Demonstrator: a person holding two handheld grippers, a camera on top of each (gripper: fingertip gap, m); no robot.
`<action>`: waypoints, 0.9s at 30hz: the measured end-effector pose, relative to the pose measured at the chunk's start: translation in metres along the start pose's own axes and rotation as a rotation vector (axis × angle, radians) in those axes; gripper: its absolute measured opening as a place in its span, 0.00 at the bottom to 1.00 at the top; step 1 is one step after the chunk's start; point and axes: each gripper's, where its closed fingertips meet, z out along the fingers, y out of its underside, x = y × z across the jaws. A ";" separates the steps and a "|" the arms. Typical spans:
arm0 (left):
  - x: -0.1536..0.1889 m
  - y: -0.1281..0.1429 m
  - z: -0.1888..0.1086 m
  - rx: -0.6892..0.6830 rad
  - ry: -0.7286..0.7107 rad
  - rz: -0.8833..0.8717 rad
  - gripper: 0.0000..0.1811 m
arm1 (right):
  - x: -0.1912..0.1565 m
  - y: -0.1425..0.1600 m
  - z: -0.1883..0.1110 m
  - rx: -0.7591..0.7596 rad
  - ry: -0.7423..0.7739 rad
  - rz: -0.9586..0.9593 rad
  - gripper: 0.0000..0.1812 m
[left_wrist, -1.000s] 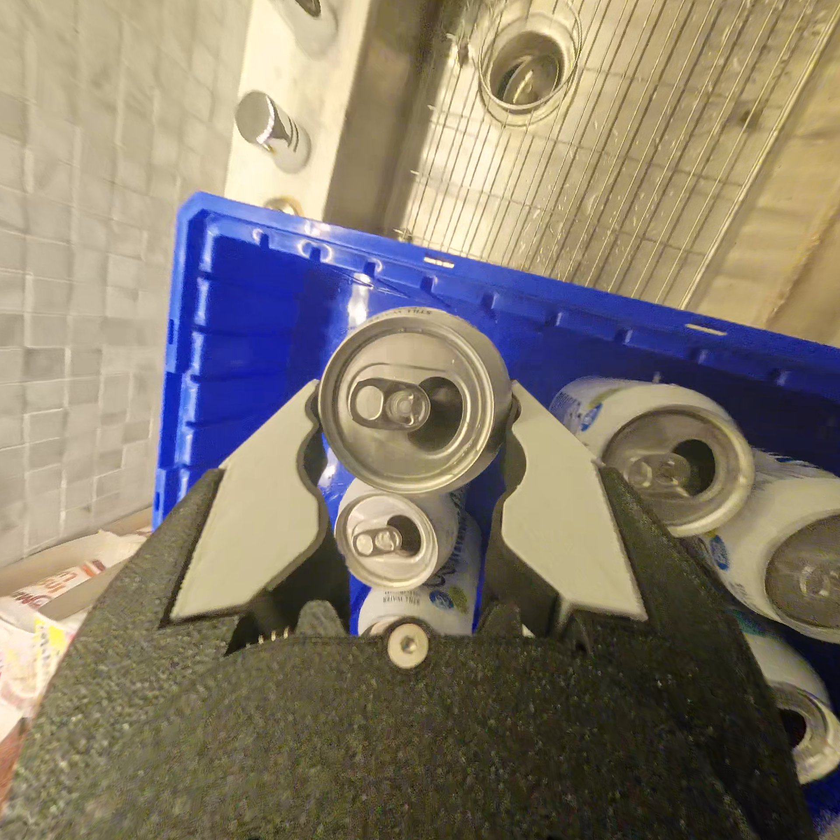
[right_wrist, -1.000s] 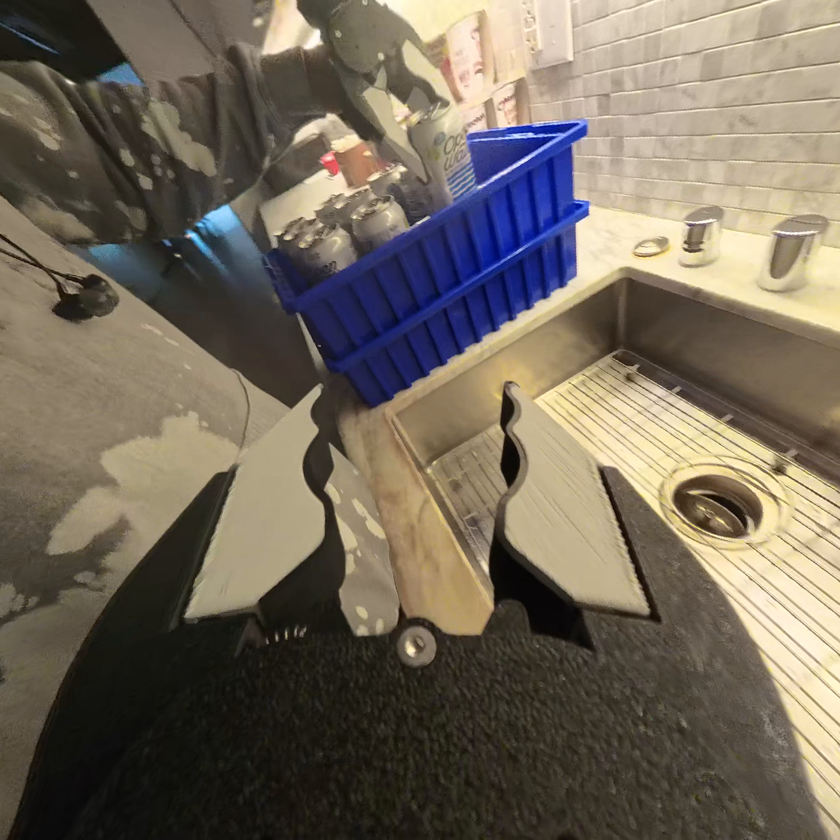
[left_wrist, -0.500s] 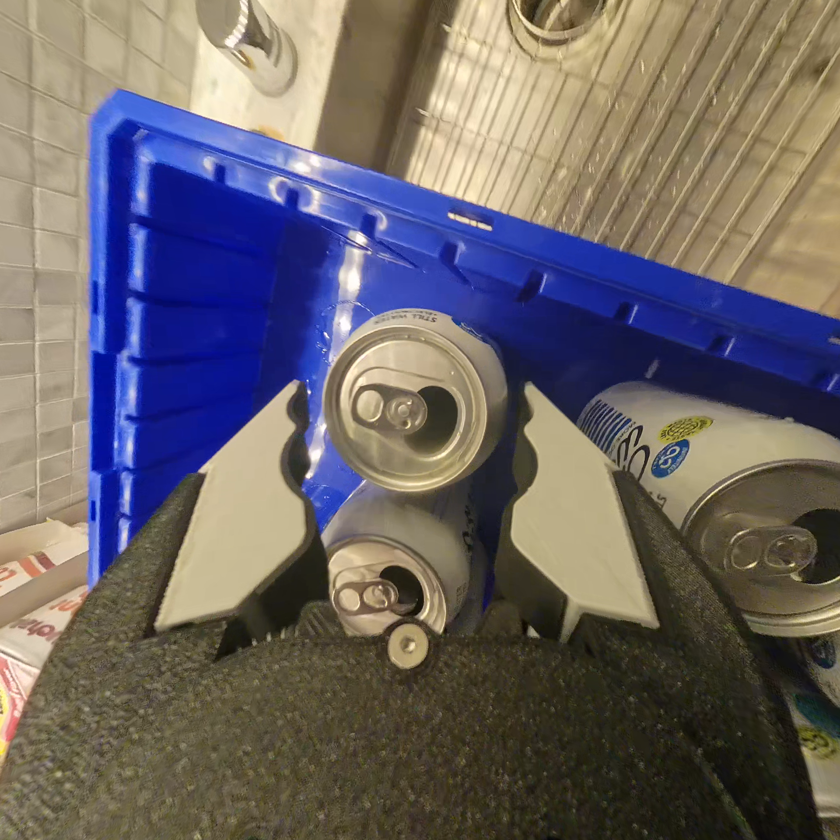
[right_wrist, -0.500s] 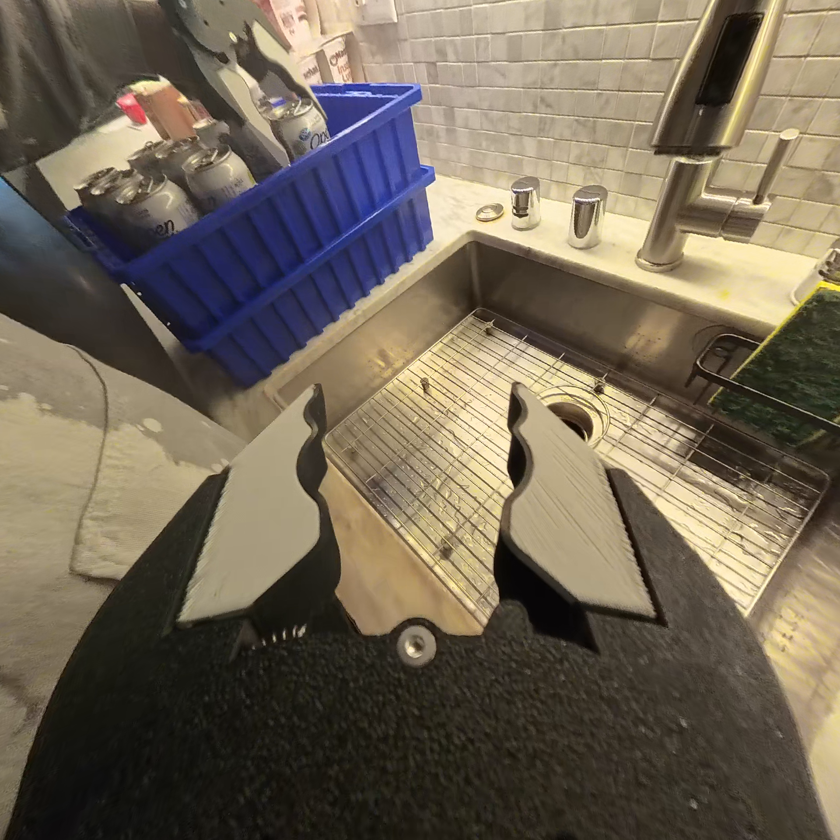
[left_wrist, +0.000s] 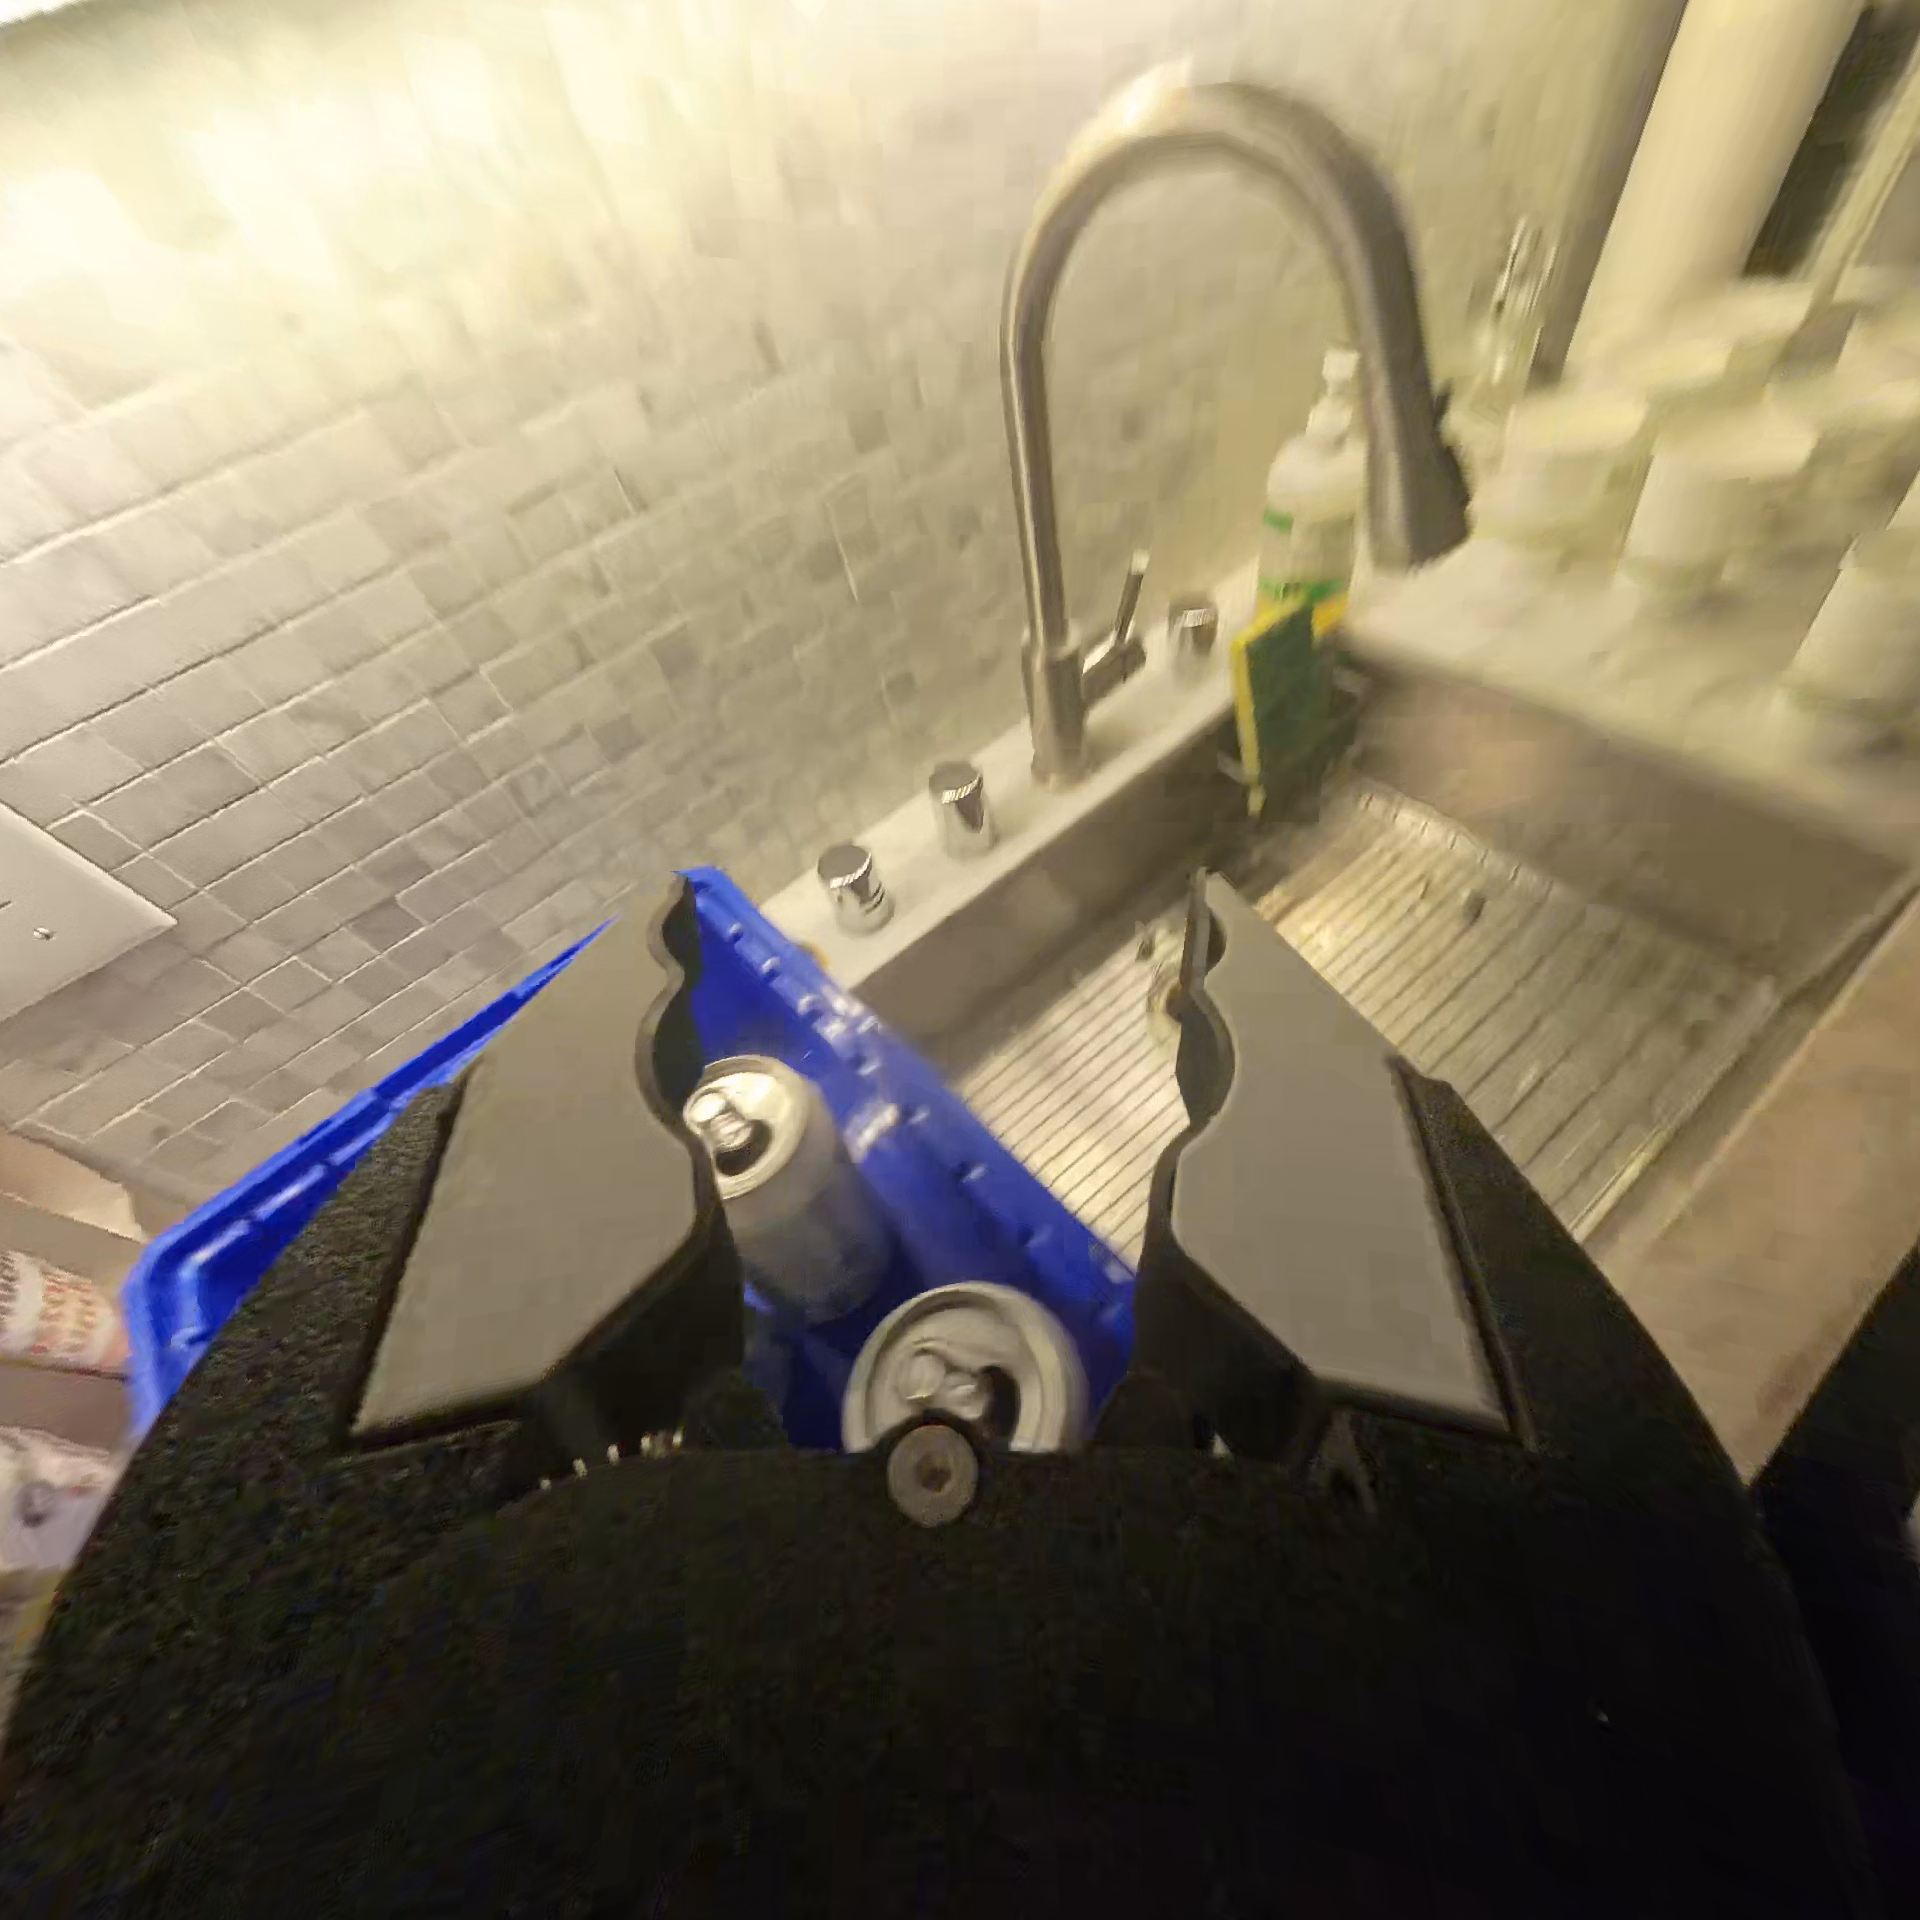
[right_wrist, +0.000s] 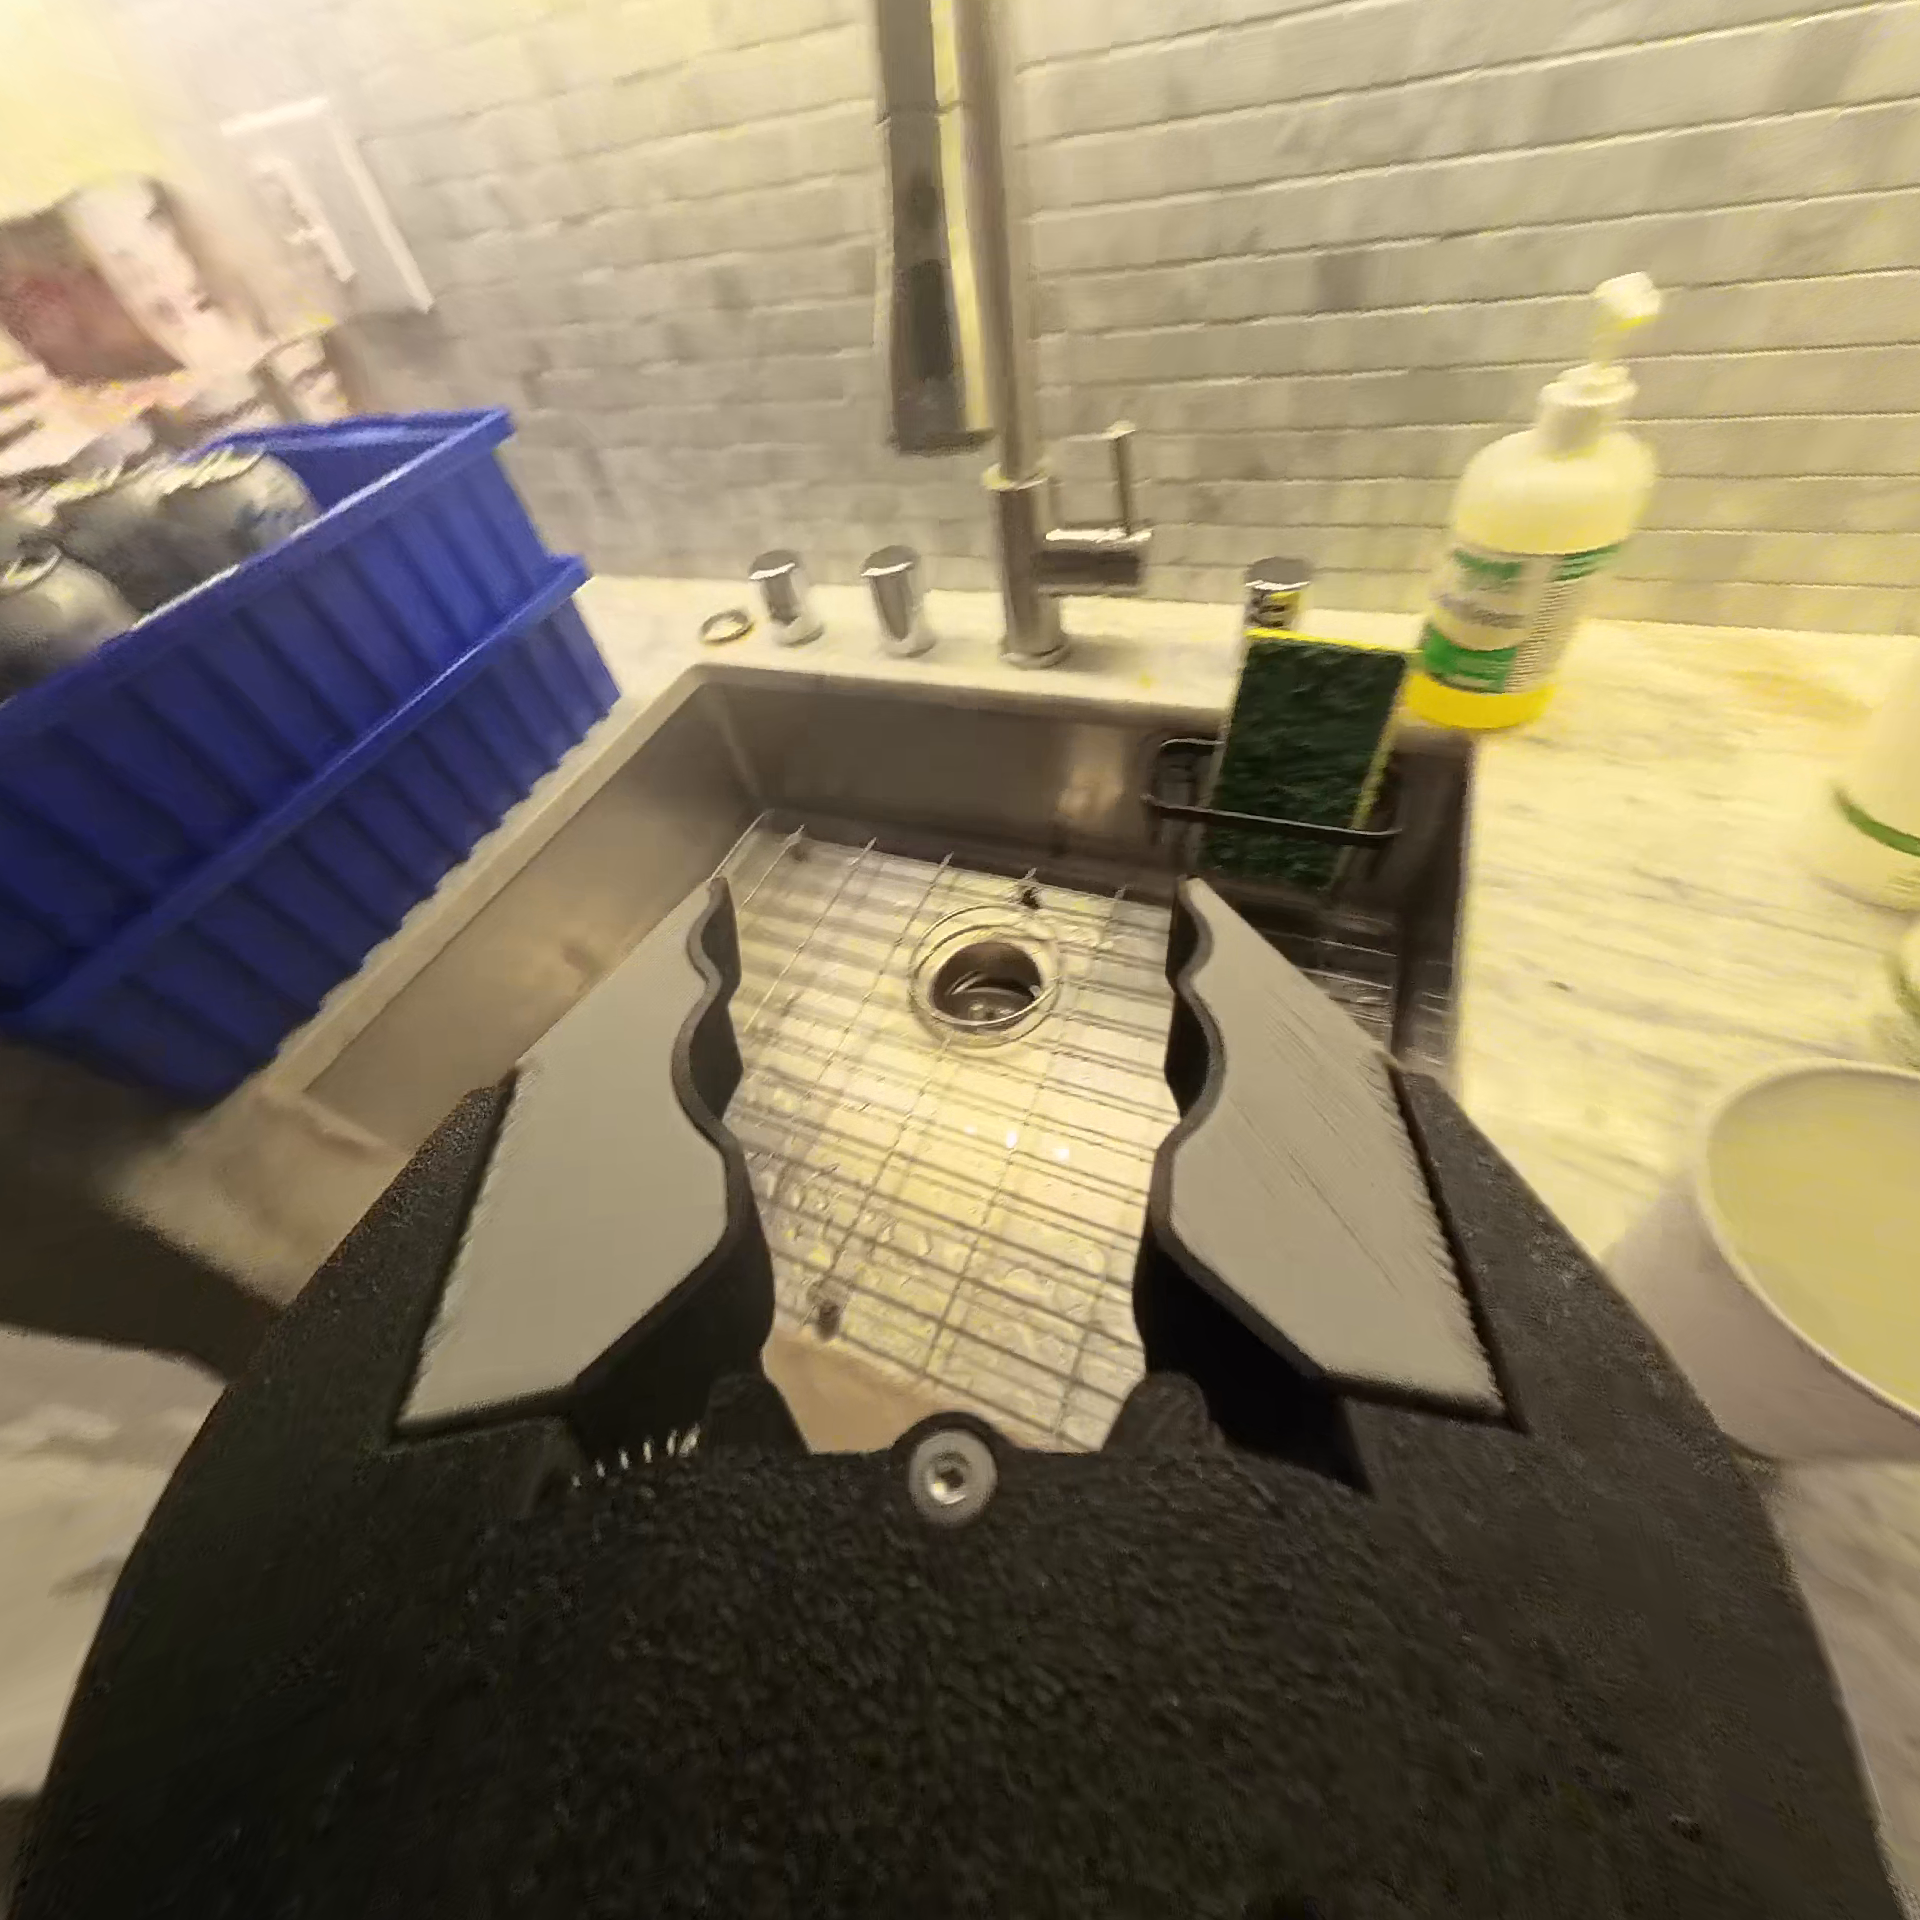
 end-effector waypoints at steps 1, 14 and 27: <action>0.011 -0.007 -0.008 0.045 -0.024 -0.032 0.51 | 0.012 -0.001 -0.006 0.024 0.035 0.008 0.45; 0.187 0.053 -0.023 0.171 -0.305 -0.335 0.53 | 0.145 0.028 -0.117 0.081 0.364 -0.041 0.54; 0.325 0.108 -0.007 0.072 -0.316 -0.424 0.55 | 0.172 0.110 -0.191 0.038 0.443 -0.013 0.60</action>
